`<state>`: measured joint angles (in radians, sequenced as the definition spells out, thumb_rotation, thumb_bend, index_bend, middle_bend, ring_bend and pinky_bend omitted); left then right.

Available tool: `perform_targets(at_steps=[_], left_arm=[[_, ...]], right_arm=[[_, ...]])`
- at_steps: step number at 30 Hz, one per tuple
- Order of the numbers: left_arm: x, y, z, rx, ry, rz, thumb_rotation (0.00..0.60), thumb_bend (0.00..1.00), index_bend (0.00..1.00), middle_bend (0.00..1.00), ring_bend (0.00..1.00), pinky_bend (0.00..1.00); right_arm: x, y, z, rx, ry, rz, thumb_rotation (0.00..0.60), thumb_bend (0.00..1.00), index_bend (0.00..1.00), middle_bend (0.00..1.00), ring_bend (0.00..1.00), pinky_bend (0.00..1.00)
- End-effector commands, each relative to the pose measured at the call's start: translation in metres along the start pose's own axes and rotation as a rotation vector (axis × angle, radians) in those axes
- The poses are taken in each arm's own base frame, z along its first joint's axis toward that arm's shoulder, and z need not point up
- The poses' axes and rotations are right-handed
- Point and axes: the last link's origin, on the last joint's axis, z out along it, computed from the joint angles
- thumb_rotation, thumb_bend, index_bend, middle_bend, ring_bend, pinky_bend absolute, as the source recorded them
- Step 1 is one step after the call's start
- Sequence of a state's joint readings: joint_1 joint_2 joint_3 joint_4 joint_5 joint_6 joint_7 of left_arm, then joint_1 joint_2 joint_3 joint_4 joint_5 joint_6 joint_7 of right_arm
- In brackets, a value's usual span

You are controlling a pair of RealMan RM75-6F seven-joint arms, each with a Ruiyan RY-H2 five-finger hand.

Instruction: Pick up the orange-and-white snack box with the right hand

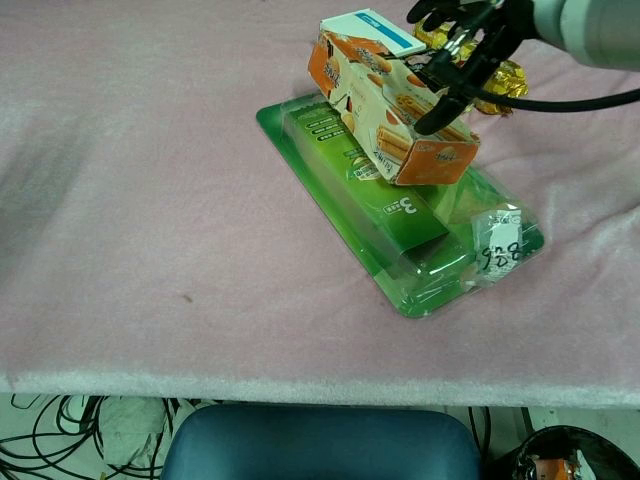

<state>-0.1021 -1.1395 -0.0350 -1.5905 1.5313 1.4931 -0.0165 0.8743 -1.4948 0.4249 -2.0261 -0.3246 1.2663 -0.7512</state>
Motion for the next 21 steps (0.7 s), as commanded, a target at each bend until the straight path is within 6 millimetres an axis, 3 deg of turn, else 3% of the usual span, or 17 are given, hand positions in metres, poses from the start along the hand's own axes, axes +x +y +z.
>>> perform_targets(at_steps=[1, 10, 21], left_arm=[[0.001, -0.001, 0.000, 0.002, -0.001, -0.008, 0.600, 0.00, 0.00, 0.00, 0.00, 0.00], [0.001, -0.001, 0.000, 0.003, -0.008, -0.023, 0.600, 0.00, 0.00, 0.00, 0.00, 0.00], [0.001, -0.001, 0.000, 0.002, -0.016, -0.026, 0.600, 0.00, 0.00, 0.00, 0.00, 0.00]], right_arm=[[-0.004, -0.022, 0.014, -0.054, -0.002, -0.040, 0.600, 0.05, 0.00, 0.00, 0.00, 0.18], [-0.018, -0.031, 0.029, -0.110, -0.003, -0.087, 0.600, 0.05, 0.00, 0.00, 0.00, 0.18], [-0.021, -0.009, 0.041, -0.217, -0.033, -0.117, 0.600, 0.06, 0.00, 0.00, 0.00, 0.18]])
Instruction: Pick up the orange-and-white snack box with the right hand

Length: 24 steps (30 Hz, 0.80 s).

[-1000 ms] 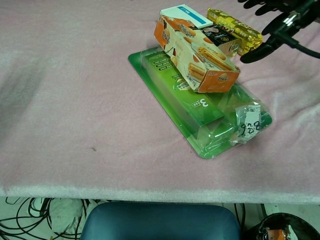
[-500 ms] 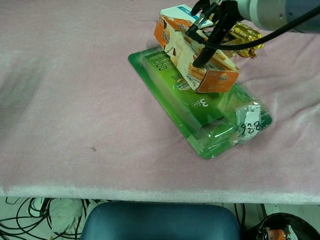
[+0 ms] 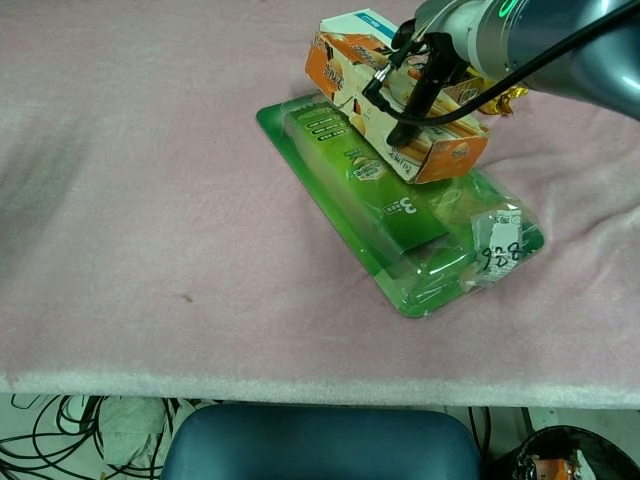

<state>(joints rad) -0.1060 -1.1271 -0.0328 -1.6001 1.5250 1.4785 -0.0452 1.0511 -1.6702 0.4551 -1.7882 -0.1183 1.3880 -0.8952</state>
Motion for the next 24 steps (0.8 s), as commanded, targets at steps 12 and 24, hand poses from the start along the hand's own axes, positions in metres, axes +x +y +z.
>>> perform_targets(at_steps=[12, 24], left_arm=[[0.001, 0.001, -0.001, -0.006, 0.003, -0.002, 0.600, 0.00, 0.00, 0.00, 0.00, 0.00], [0.002, 0.000, 0.000, -0.007, 0.007, -0.008, 0.600, 0.00, 0.00, 0.00, 0.00, 0.00]], right_arm=[[-0.003, 0.025, 0.004, -0.085, -0.134, 0.019, 0.600, 0.26, 0.07, 0.41, 0.40, 0.21], [0.021, 0.022, -0.008, 0.069, 0.012, 0.121, 0.600, 0.44, 0.30, 0.62, 0.66, 0.50]])
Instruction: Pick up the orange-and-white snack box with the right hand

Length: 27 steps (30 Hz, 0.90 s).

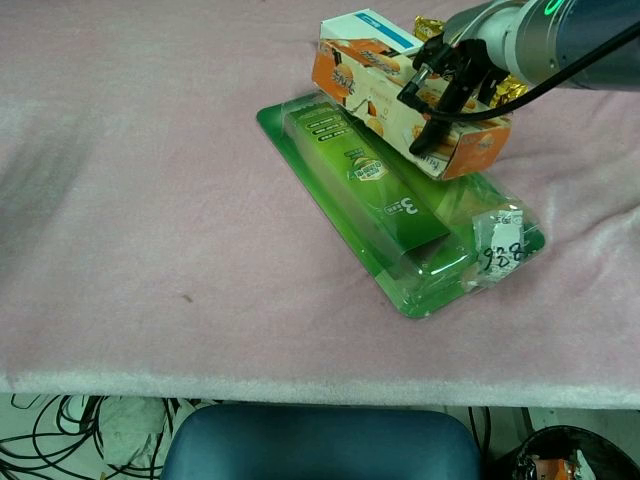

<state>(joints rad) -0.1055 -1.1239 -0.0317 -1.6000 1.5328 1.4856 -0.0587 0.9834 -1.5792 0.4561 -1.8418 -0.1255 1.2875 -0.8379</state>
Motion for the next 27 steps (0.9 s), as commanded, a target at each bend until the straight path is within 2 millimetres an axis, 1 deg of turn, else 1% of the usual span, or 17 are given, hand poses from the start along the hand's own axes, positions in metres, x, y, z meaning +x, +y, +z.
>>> perform_targets(at_steps=[1, 4, 7, 9, 11, 14, 17, 21, 24, 27], left_arm=[[0.000, 0.000, 0.000, 0.000, 0.003, 0.002, 0.600, 0.00, 0.00, 0.00, 0.00, 0.00], [0.000, 0.000, 0.000, 0.001, 0.004, 0.002, 0.600, 0.00, 0.00, 0.00, 0.00, 0.00], [0.000, 0.001, 0.000, 0.000, 0.007, 0.005, 0.600, 0.00, 0.00, 0.00, 0.00, 0.00], [0.000, 0.001, 0.000, -0.003, 0.008, 0.008, 0.600, 0.00, 0.00, 0.00, 0.00, 0.00], [0.000, 0.002, -0.001, -0.007, 0.009, 0.011, 0.600, 0.00, 0.00, 0.00, 0.00, 0.00], [0.000, 0.003, -0.002, -0.014, 0.016, 0.016, 0.600, 0.00, 0.00, 0.00, 0.00, 0.00], [0.001, 0.004, -0.004, -0.024, 0.022, 0.022, 0.600, 0.00, 0.00, 0.00, 0.00, 0.00], [0.002, 0.004, -0.006, -0.037, 0.028, 0.023, 0.600, 0.00, 0.00, 0.00, 0.00, 0.00], [0.003, 0.004, -0.007, -0.046, 0.033, 0.030, 0.600, 0.00, 0.00, 0.00, 0.00, 0.00], [0.003, 0.005, -0.007, -0.054, 0.037, 0.034, 0.600, 0.00, 0.00, 0.00, 0.00, 0.00]], right_arm=[[0.016, 0.001, -0.010, 0.060, 0.058, 0.080, 0.600, 0.44, 0.30, 0.62, 0.66, 0.50], [0.031, 0.007, -0.019, 0.087, 0.096, 0.139, 0.600, 0.44, 0.30, 0.62, 0.66, 0.50], [0.046, 0.019, -0.033, 0.108, 0.129, 0.205, 0.600, 0.44, 0.30, 0.61, 0.66, 0.50], [0.054, 0.030, -0.044, 0.129, 0.141, 0.259, 0.600, 0.44, 0.30, 0.61, 0.65, 0.50], [0.058, 0.044, -0.058, 0.143, 0.149, 0.303, 0.600, 0.44, 0.30, 0.61, 0.65, 0.50], [0.057, 0.069, -0.080, 0.150, 0.152, 0.327, 0.600, 0.44, 0.30, 0.61, 0.65, 0.50], [0.048, 0.096, -0.106, 0.147, 0.129, 0.353, 0.600, 0.44, 0.30, 0.61, 0.65, 0.50], [0.039, 0.121, -0.134, 0.162, 0.112, 0.357, 0.600, 0.44, 0.30, 0.61, 0.65, 0.50], [0.035, 0.130, -0.151, 0.193, 0.108, 0.366, 0.600, 0.44, 0.30, 0.61, 0.65, 0.50], [0.034, 0.132, -0.165, 0.235, 0.108, 0.395, 0.600, 0.44, 0.30, 0.60, 0.64, 0.50]])
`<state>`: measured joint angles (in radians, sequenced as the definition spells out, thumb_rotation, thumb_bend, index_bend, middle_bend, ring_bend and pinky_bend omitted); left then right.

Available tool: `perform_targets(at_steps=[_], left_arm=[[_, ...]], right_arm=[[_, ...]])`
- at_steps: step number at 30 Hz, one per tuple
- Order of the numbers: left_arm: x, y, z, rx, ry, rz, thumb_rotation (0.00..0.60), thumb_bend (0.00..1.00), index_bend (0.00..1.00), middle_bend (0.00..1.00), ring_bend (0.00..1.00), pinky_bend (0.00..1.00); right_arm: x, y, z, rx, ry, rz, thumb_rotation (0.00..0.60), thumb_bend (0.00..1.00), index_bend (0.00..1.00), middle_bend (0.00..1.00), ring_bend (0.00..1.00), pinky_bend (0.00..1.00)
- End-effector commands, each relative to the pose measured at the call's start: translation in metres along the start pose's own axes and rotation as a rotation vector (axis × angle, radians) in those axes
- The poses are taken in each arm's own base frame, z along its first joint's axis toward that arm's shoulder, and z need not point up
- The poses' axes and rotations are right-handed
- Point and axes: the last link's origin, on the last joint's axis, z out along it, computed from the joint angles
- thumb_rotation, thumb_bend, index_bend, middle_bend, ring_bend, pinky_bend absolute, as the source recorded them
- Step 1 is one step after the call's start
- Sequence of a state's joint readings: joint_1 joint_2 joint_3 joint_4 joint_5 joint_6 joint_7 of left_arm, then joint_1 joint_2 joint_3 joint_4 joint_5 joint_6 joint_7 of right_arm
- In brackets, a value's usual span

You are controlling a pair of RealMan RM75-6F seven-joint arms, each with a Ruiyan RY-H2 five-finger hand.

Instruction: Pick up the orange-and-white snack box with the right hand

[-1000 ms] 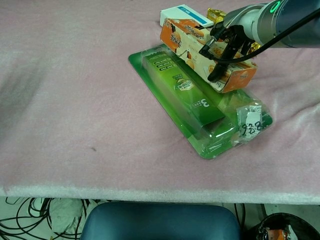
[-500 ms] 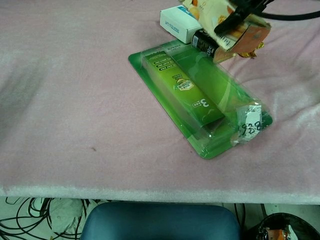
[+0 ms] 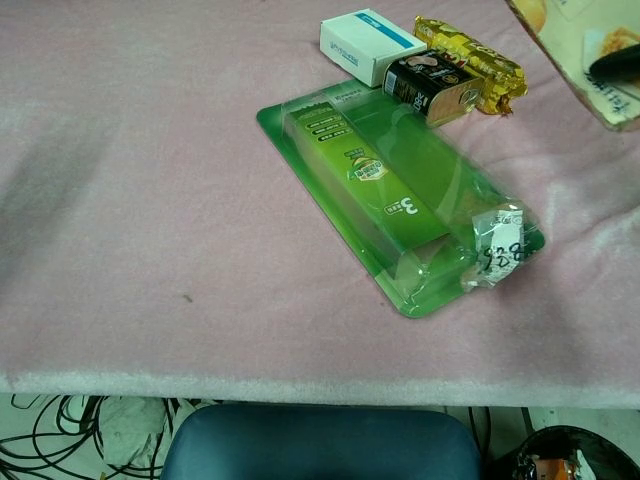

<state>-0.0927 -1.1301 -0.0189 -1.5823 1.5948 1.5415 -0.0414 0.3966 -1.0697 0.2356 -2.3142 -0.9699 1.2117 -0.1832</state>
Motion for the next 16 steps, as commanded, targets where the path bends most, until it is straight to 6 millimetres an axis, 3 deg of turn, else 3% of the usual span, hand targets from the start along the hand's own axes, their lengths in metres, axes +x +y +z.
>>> perform_targets(at_steps=[1, 16], left_arm=[[0.000, 0.000, 0.000, -0.005, 0.003, 0.004, 0.600, 0.00, 0.00, 0.00, 0.00, 0.00], [0.000, 0.000, -0.001, -0.024, 0.009, 0.007, 0.600, 0.00, 0.00, 0.00, 0.00, 0.00]], right_arm=[[0.001, 0.011, -0.040, 0.019, -0.043, 0.068, 0.600, 0.44, 0.30, 0.60, 0.64, 0.50], [-0.001, 0.022, -0.051, 0.085, -0.075, 0.054, 0.600, 0.44, 0.30, 0.60, 0.64, 0.50]])
